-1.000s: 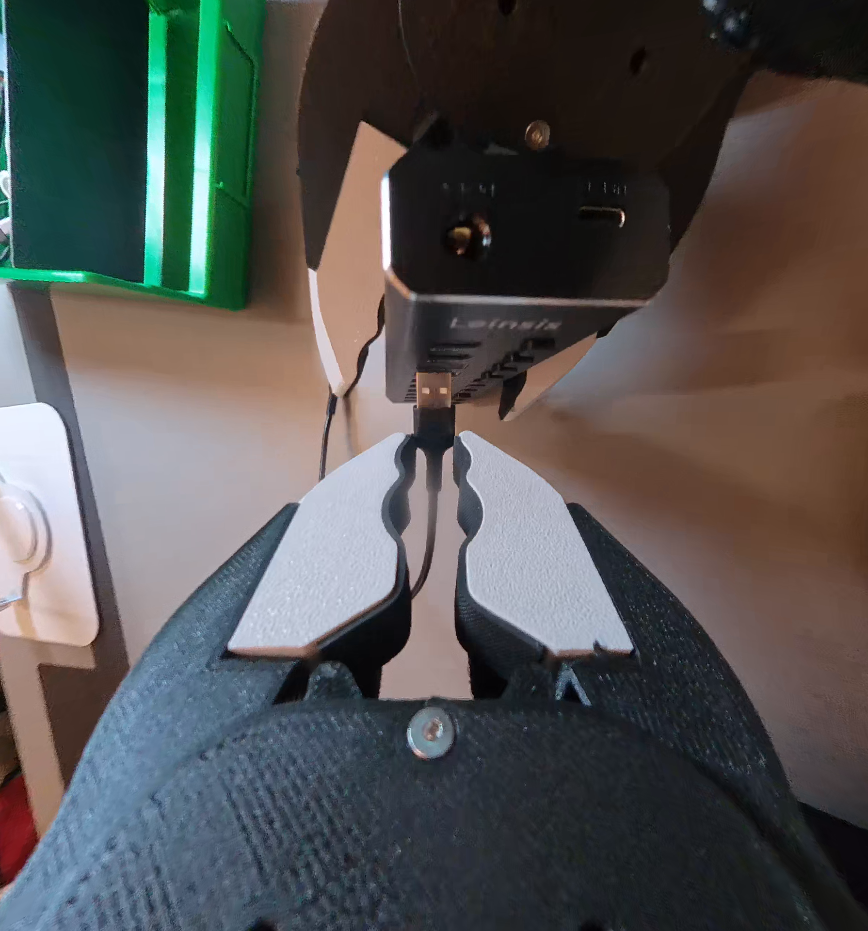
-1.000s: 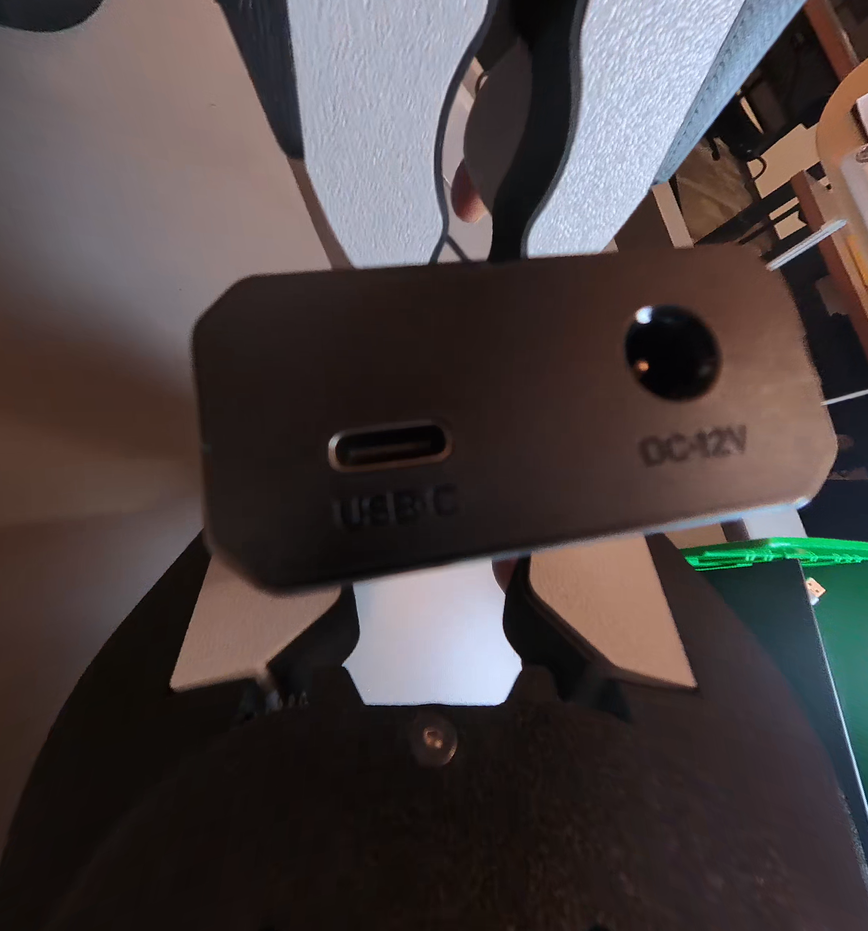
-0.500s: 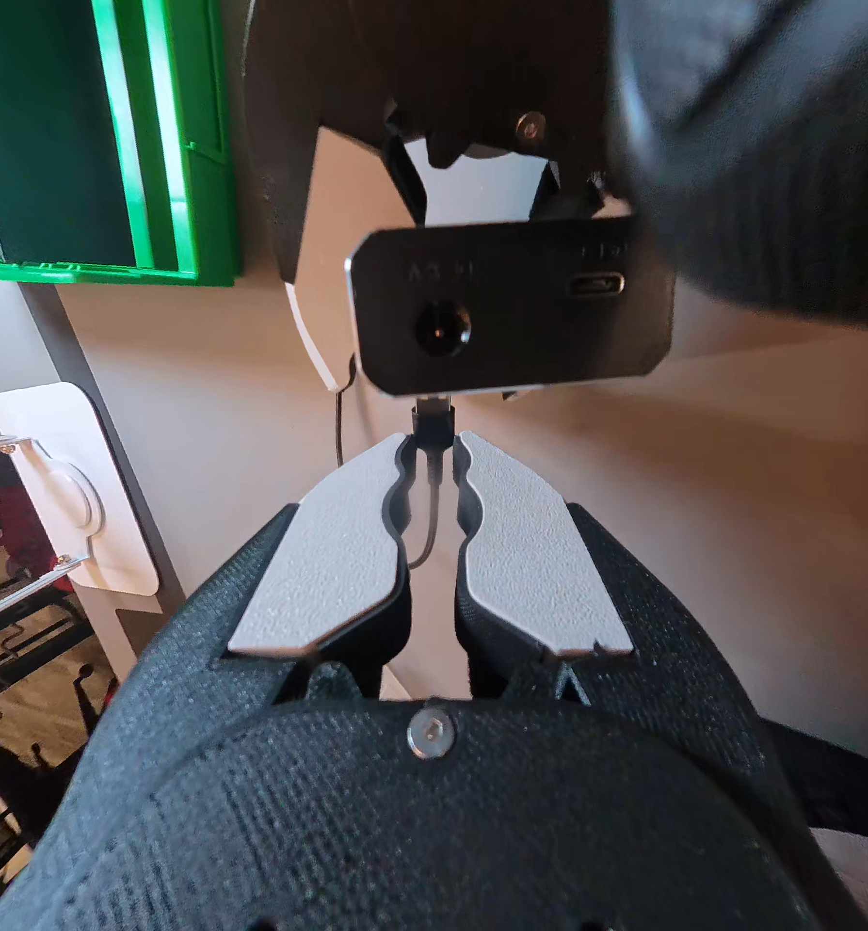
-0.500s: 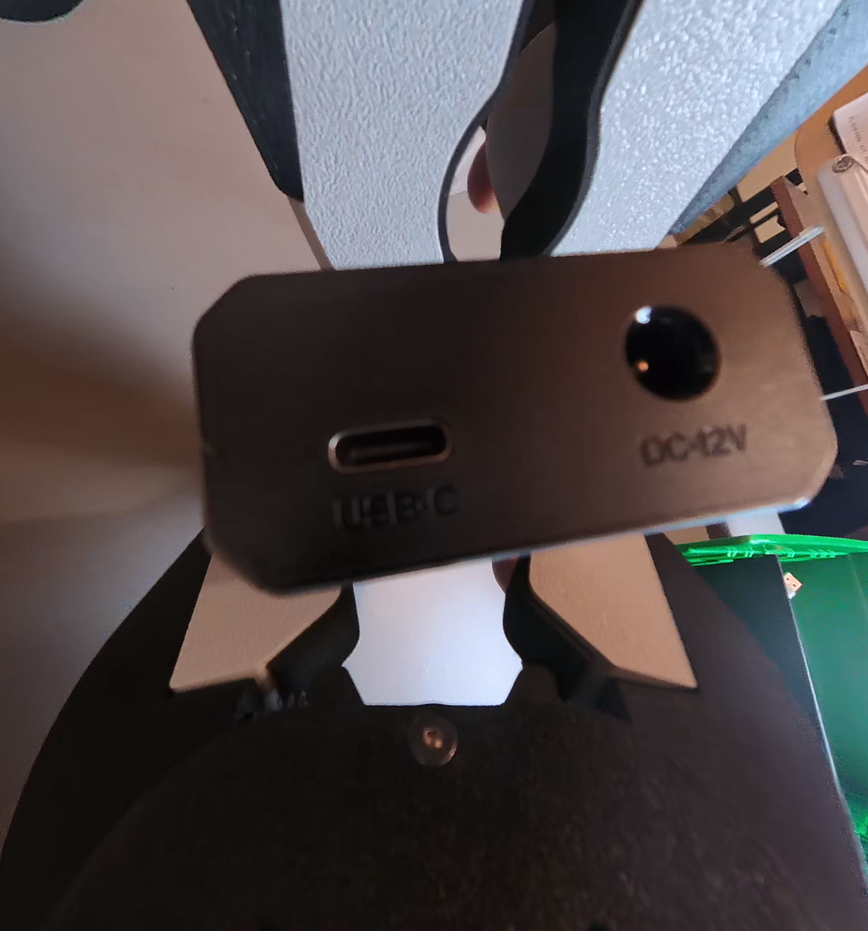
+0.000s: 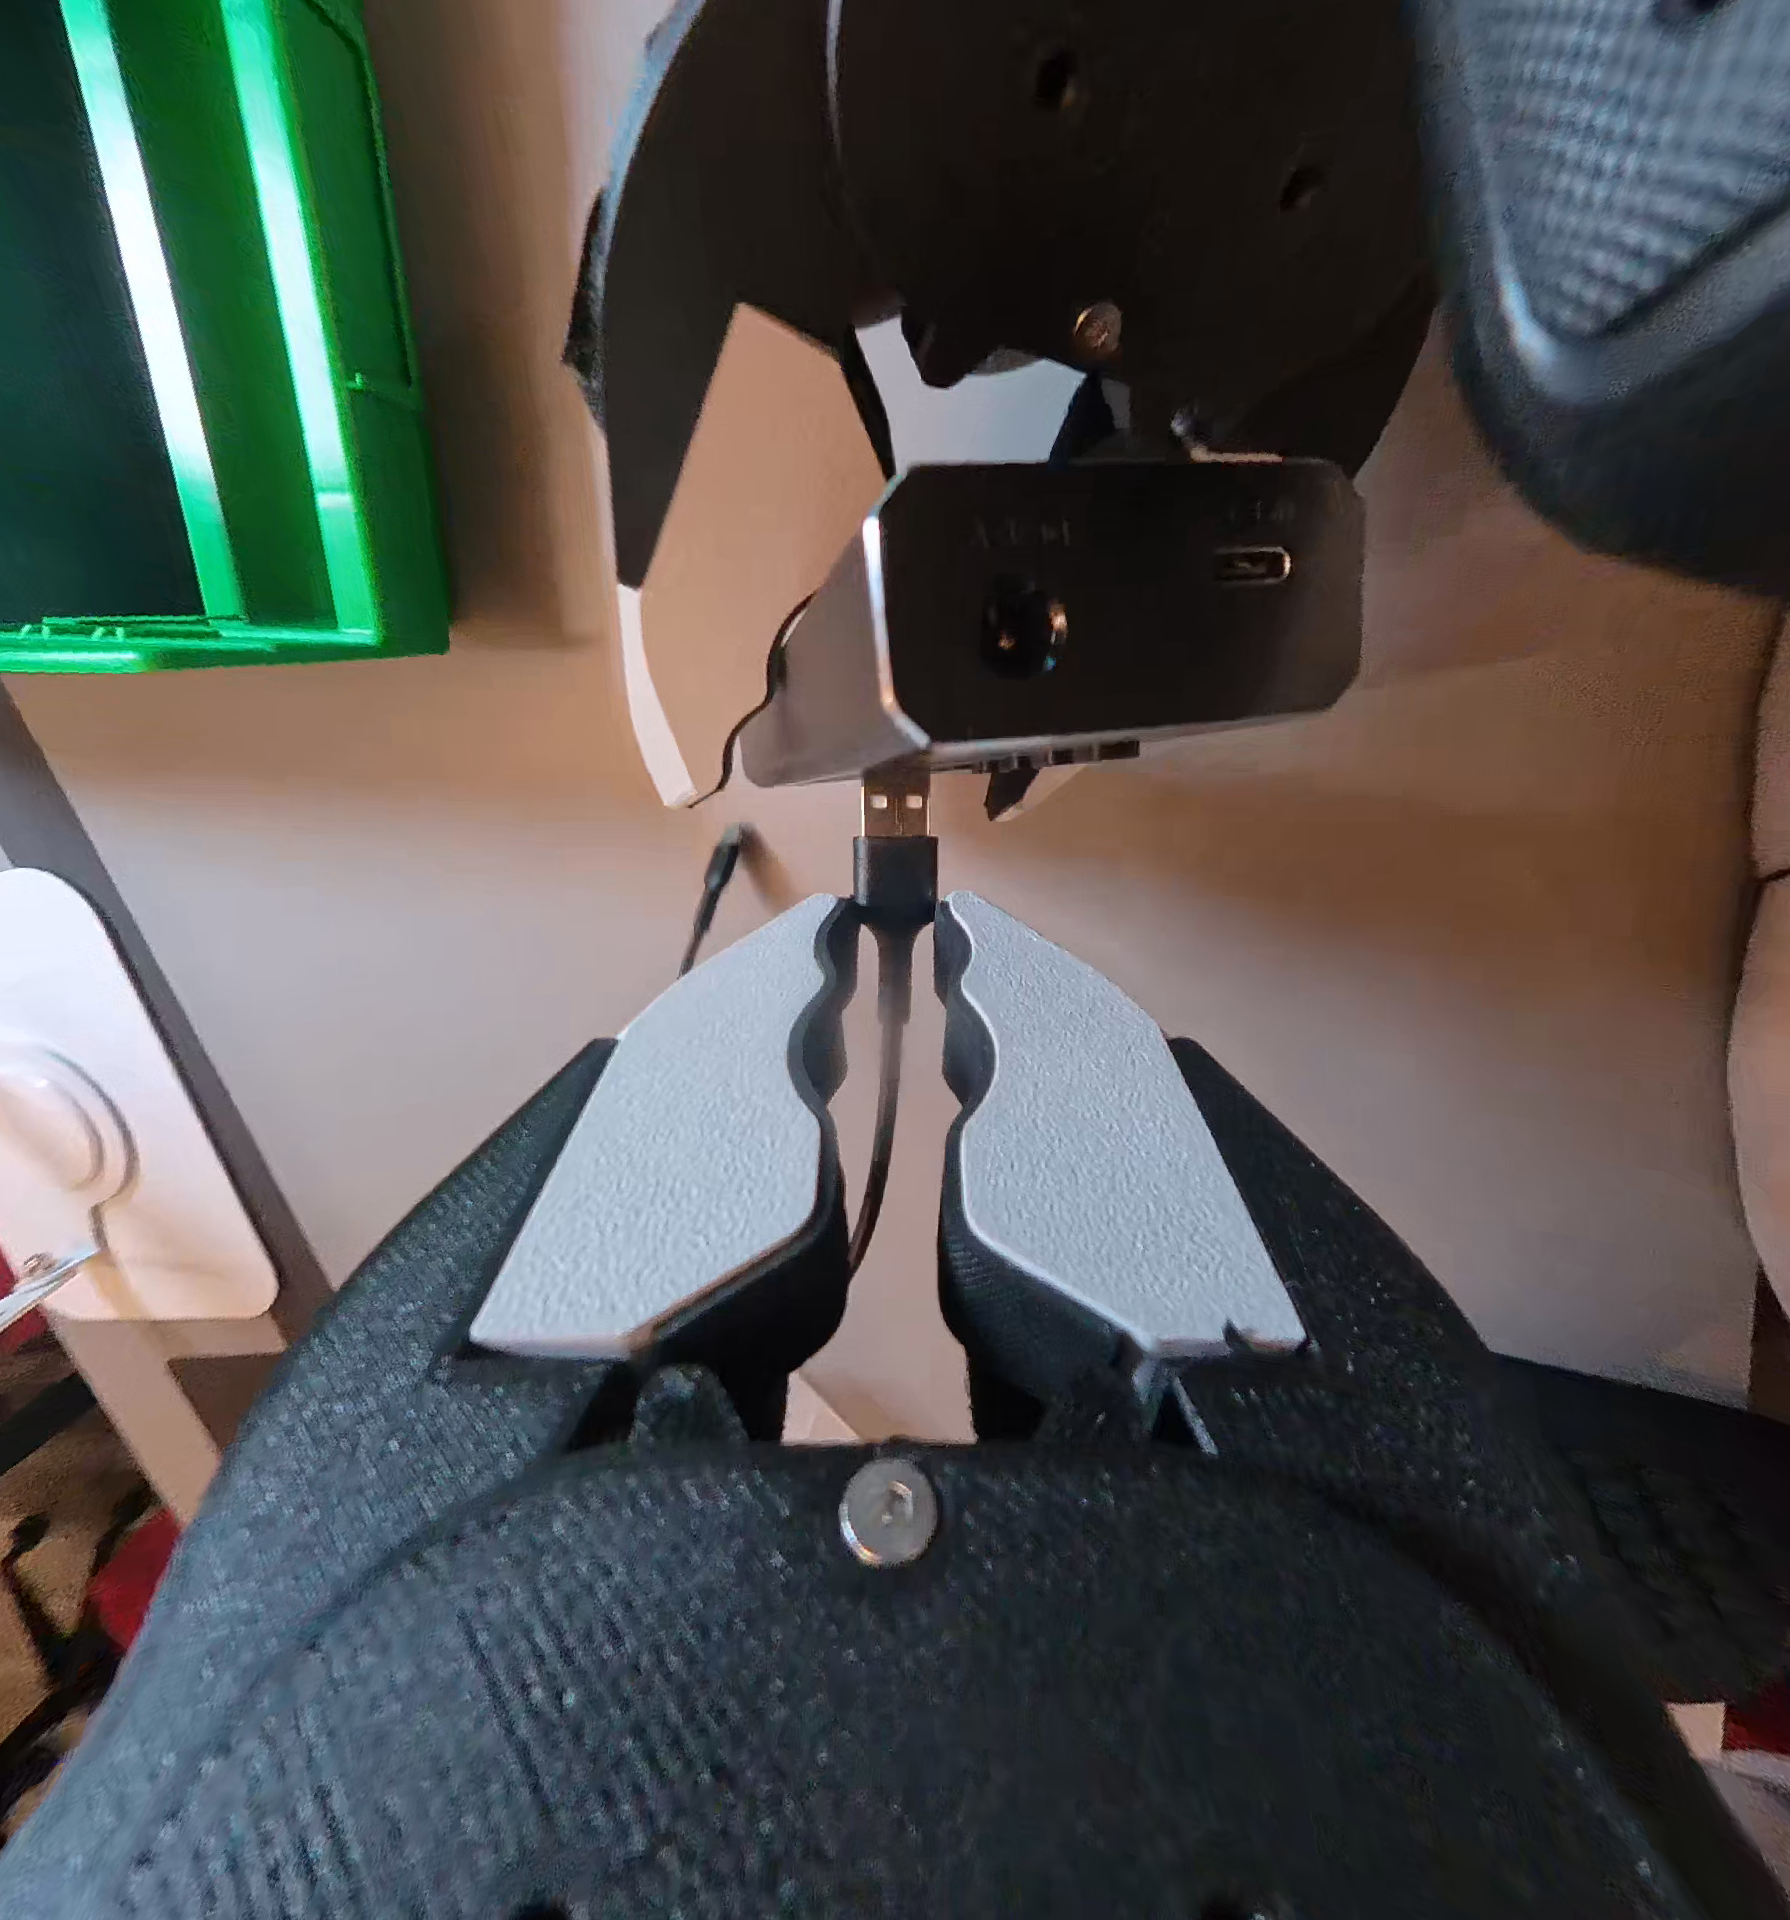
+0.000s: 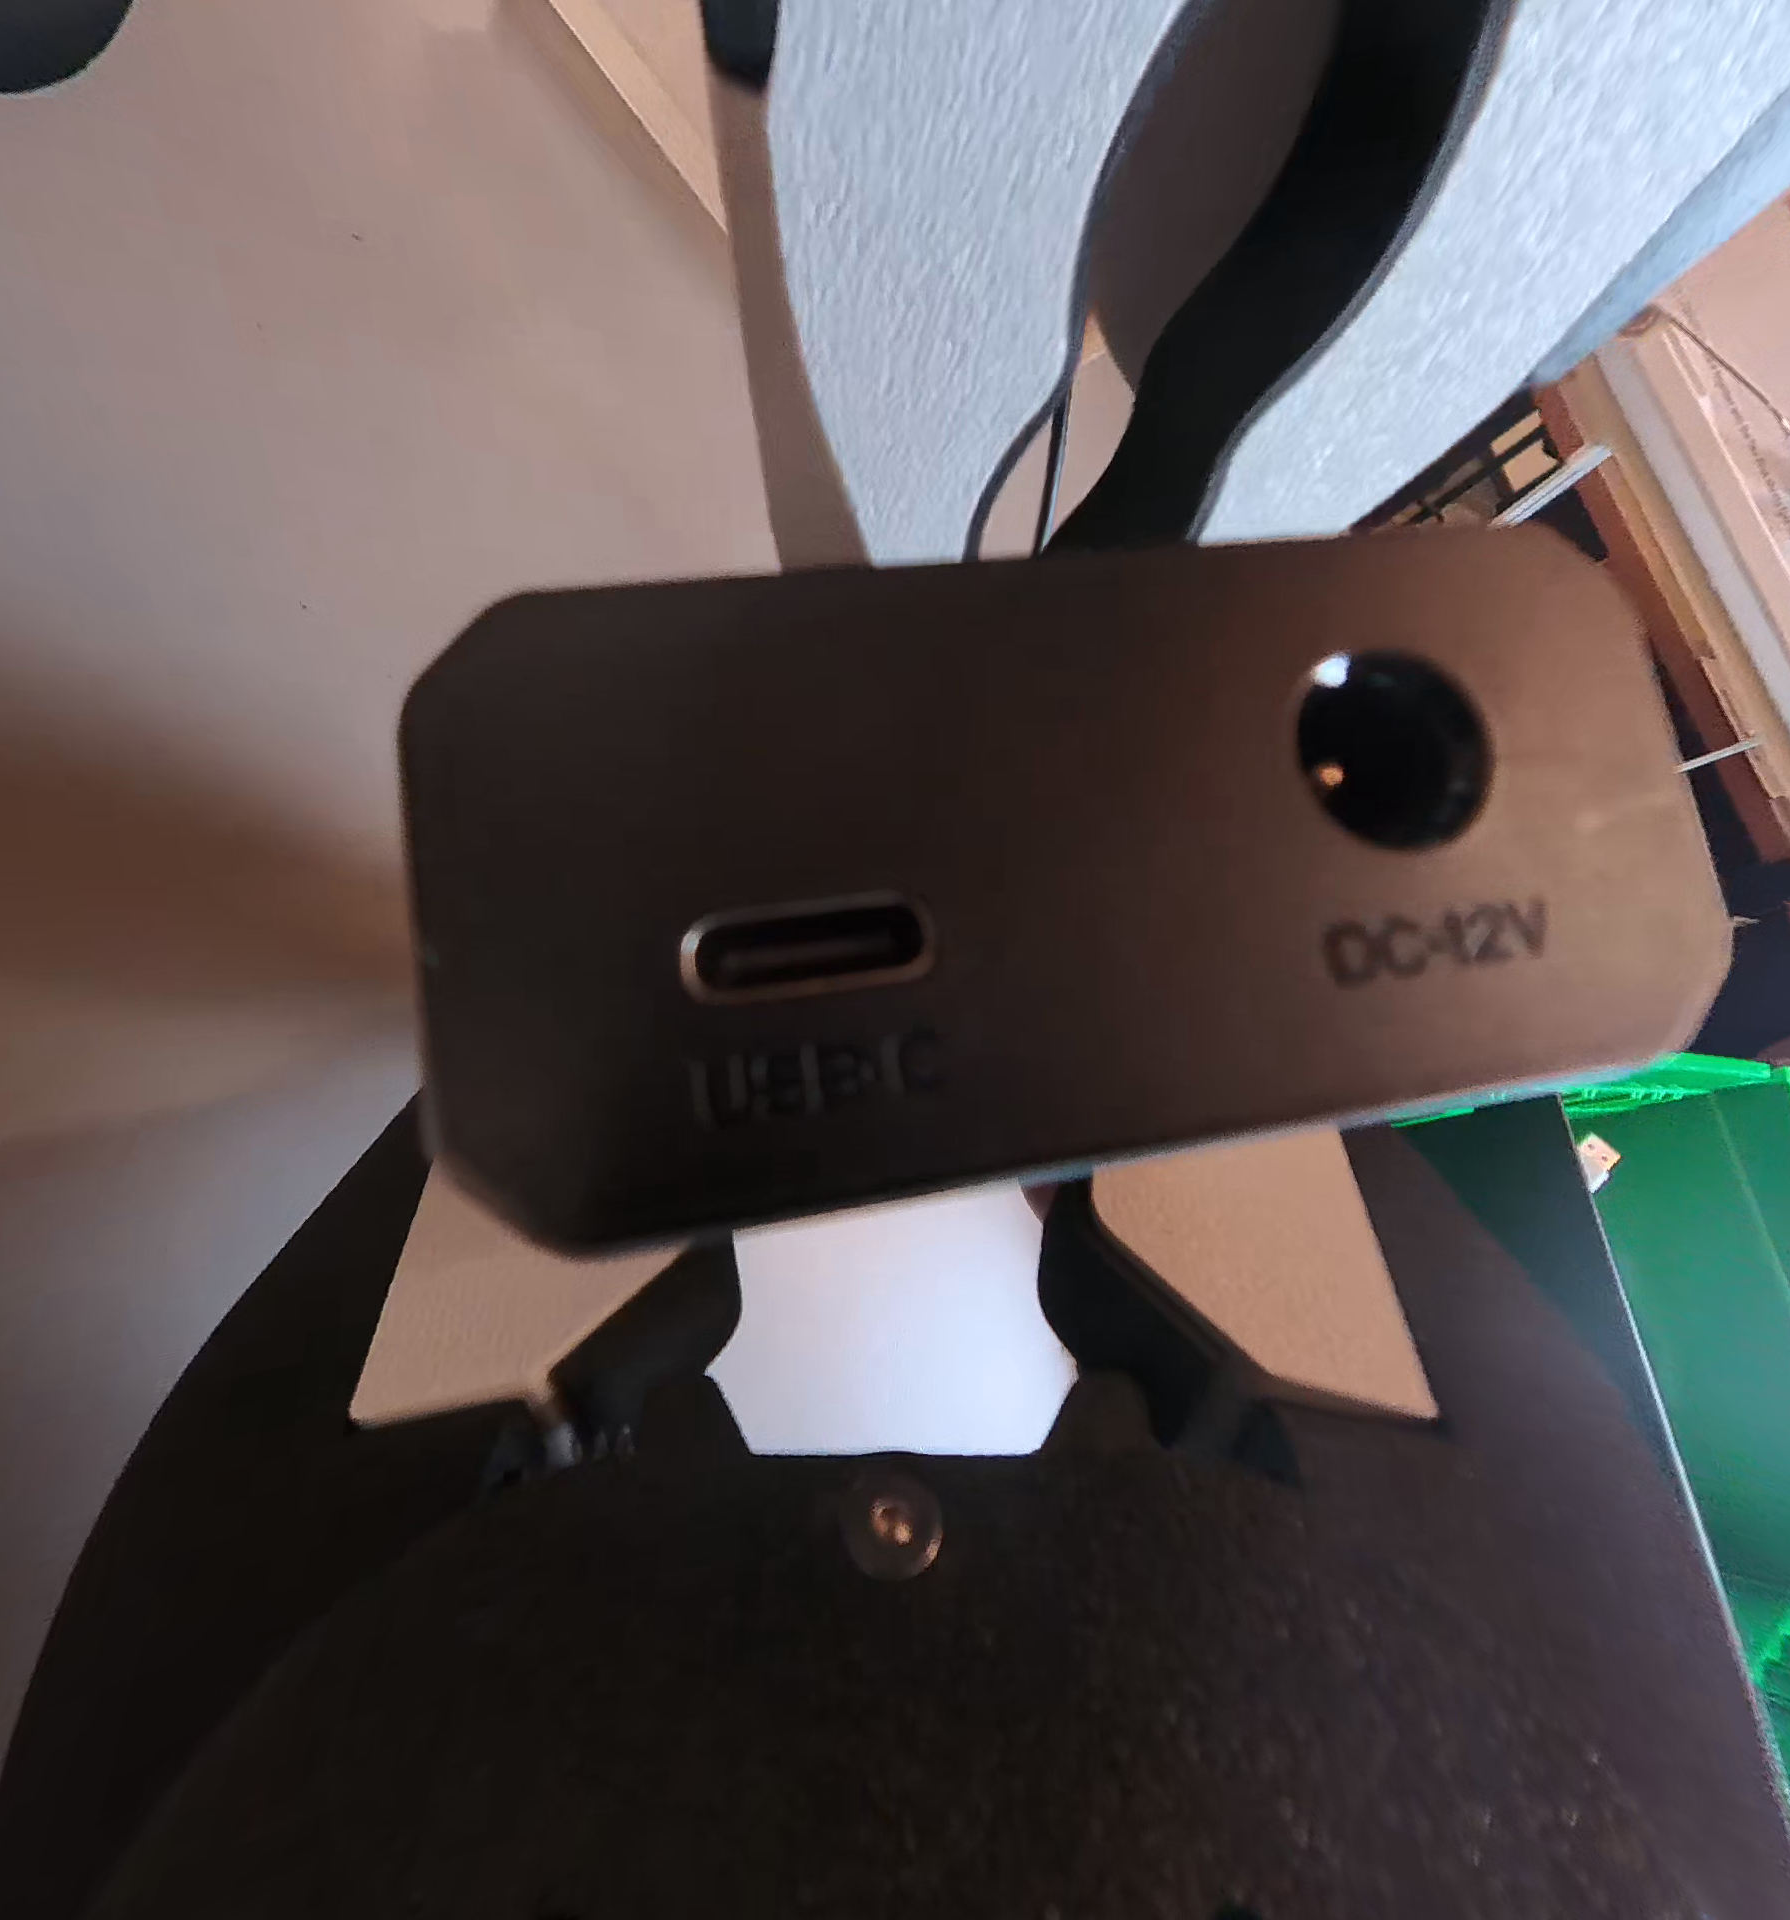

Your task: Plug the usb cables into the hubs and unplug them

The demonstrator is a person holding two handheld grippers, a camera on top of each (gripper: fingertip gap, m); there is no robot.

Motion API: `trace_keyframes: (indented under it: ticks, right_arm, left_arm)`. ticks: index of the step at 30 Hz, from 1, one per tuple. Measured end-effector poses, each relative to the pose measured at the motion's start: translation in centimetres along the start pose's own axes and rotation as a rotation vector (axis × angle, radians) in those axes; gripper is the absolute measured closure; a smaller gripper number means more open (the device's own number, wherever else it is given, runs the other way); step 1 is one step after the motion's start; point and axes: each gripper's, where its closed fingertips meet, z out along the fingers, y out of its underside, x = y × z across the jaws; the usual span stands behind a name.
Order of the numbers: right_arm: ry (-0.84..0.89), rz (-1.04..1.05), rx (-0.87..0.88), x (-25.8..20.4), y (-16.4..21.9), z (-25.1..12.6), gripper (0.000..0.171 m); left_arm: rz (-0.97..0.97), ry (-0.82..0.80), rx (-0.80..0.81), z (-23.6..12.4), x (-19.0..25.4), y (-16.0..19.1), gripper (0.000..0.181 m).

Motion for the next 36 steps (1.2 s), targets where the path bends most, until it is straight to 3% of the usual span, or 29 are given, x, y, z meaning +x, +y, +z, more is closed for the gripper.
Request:
trace_keyframes:
  ticks: [1,15,32,36]
  right_arm:
    - [-0.004,0.008,-0.002,0.0,0.1,0.0,0.099]
    - [-0.245,0.306,0.309,-0.6,-2.9,-1.6,0.101]
    - [-0.338,0.39,0.397,-1.4,-3.8,-2.6,0.103]
    - [-0.325,0.354,0.343,-1.9,-3.3,-2.1,0.102]
  left_arm:
    - [-0.014,0.009,0.039,-0.2,0.0,-0.3,0.167]
    - [-0.091,-0.037,0.354,-2.1,0.1,-1.9,0.167]
    - [-0.073,-0.019,0.445,-2.4,0.8,-2.7,0.167]
    - [-0.056,-0.034,0.408,-1.8,1.1,-2.2,0.167]
